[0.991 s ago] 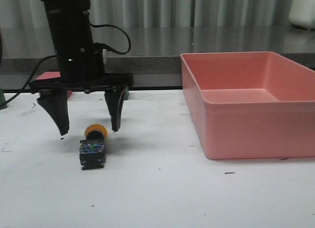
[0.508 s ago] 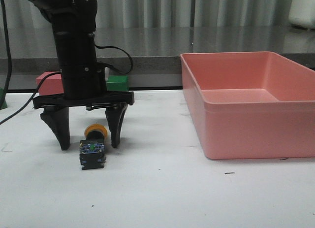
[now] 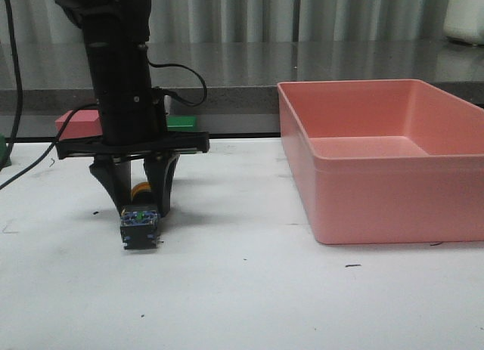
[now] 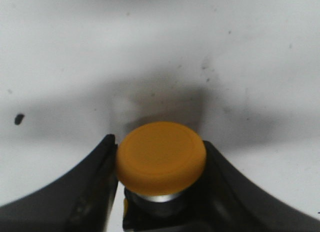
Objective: Place and stand button with both arms
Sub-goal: 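Lower the left gripper over the button and grasp its black body, then lift the button with the left gripper and turn it cap-up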
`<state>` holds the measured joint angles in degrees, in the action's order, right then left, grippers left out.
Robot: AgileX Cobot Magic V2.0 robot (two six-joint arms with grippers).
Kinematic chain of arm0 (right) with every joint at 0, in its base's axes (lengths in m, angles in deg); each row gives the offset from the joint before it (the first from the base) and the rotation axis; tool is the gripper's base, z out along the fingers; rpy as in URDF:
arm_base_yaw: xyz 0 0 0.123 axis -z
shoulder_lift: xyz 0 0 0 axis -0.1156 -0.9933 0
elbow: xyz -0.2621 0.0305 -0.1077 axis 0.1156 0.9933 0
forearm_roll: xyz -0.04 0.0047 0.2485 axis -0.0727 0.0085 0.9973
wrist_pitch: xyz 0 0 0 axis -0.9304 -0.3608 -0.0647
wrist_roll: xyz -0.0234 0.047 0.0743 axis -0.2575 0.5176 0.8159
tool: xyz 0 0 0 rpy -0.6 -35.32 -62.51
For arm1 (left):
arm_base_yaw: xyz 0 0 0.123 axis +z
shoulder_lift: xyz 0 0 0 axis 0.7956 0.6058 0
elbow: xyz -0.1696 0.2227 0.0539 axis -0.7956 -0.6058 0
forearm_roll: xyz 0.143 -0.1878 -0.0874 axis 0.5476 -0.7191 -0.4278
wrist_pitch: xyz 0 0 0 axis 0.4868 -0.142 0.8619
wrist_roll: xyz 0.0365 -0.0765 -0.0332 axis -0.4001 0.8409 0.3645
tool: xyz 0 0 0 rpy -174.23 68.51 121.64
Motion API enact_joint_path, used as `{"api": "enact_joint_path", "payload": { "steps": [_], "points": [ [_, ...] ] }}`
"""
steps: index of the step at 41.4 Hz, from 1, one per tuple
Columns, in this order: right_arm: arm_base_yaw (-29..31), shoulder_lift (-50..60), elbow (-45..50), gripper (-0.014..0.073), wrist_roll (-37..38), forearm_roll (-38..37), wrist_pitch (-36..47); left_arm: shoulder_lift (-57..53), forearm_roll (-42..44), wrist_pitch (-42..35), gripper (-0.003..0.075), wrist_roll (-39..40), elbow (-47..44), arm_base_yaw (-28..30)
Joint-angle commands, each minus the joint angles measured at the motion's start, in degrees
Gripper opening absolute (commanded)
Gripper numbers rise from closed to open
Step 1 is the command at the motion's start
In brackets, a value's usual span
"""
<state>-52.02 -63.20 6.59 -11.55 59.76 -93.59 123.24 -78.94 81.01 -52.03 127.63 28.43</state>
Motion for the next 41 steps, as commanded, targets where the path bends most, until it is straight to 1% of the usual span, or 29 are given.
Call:
{"api": "enact_joint_path", "payload": {
  "steps": [1,12,16,20,24,32,35,41],
  "points": [
    [0.0,-0.2,-1.3,0.0498,-0.6,-0.6,3.4,-5.2,0.5,2.9,0.0118,-1.1,2.2,-0.6],
    [0.0,-0.2,-1.3,0.0498,-0.6,-0.6,3.4,-14.4,8.1,2.6,0.0117,-4.5,1.3,-0.4],
    [0.0,-0.2,-1.3,0.0498,-0.6,-0.6,3.4,-19.4,9.5,-0.5,0.0117,-5.3,-1.8,0.5],
    [0.0,-0.2,-1.3,0.0498,-0.6,-0.6,3.4,-25.8,9.5,-5.1,0.0116,-7.5,-7.4,2.1],
    [0.0,-0.2,-1.3,0.0498,-0.6,-0.6,3.4,-31.4,9.5,-9.7,0.0117,-11.6,-14.1,4.3],
    [0.0,-0.2,-1.3,0.0498,-0.6,-0.6,3.4,-43.4,8.2,-20.9,0.0117,-19.7,-27.9,11.5],
    [0.0,-0.2,-1.3,0.0498,-0.6,-0.6,3.4,-46.4,7.6,-24.9,0.0117,-21.4,-32.5,13.6],
    [0.0,-0.2,-1.3,0.0498,-0.6,-0.6,3.4,-51.5,6.5,-36.6,0.0117,-23.9,-42.0,16.4]
  ]
}}
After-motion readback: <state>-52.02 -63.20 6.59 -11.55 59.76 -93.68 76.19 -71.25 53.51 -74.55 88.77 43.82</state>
